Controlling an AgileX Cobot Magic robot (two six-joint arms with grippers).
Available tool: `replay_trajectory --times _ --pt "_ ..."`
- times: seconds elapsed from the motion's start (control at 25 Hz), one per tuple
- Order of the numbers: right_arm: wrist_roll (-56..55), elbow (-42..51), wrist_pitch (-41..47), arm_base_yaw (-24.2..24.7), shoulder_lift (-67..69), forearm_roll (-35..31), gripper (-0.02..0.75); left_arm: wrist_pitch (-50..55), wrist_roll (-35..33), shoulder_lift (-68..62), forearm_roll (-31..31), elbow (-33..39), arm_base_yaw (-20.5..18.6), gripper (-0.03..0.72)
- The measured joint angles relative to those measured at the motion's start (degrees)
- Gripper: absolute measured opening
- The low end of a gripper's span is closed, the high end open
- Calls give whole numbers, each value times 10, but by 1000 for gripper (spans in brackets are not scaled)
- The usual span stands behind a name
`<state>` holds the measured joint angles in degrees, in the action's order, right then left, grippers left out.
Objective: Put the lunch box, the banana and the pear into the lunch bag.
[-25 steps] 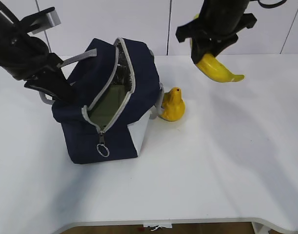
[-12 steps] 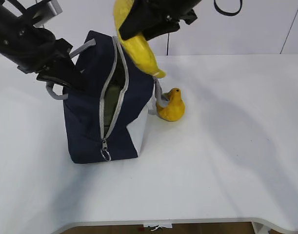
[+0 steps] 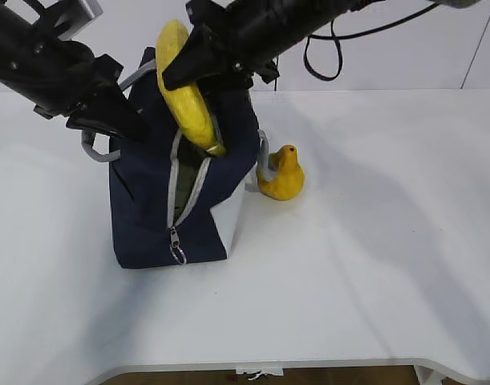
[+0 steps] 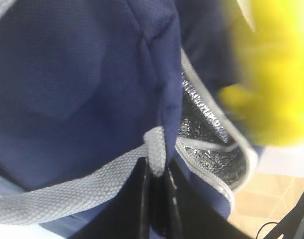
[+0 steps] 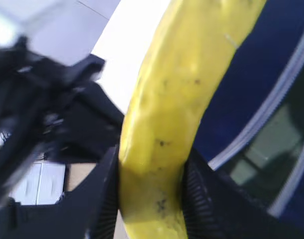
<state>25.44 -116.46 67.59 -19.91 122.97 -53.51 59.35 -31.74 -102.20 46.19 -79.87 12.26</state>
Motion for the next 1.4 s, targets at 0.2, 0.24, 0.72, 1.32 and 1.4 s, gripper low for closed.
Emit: replay_trajectory --times 0.2,0.24,0.72,1.32,1.4 --pt "7 0 -17 0 36 9 261 -3 0 5 0 0 0 6" --pt "7 0 -19 0 40 23 261 -4 0 8 0 0 0 6" --pt "7 0 -18 -5 53 67 319 -19 0 41 0 0 -11 13" --pt "-40 -82 25 -6 48 170 549 -21 4 42 -80 0 -11 6" --pt "-55 -82 28 -6 38 222 549 -21 11 42 -98 0 -12 6"
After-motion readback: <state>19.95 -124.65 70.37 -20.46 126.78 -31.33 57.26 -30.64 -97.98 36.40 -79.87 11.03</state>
